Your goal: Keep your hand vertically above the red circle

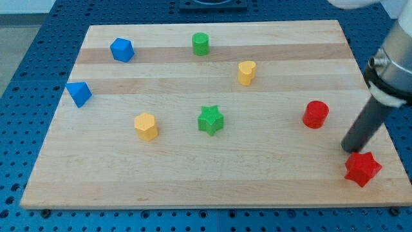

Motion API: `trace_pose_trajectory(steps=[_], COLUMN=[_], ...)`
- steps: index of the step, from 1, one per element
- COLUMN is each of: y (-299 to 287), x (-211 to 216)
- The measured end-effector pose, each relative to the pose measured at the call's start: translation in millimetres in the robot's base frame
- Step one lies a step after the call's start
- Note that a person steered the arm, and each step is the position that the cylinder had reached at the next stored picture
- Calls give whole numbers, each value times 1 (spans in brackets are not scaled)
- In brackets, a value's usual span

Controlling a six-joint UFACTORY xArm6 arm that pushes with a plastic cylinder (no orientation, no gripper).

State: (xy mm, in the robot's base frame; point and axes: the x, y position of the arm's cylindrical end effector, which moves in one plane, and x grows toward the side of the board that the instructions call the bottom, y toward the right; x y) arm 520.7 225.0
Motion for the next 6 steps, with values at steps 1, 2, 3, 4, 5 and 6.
trace_pose_trajectory(steps=[1, 2, 3, 4, 5, 6], y=[6, 12, -46, -77, -77, -49], x=[-71, -116, -126, -125, -125, -117])
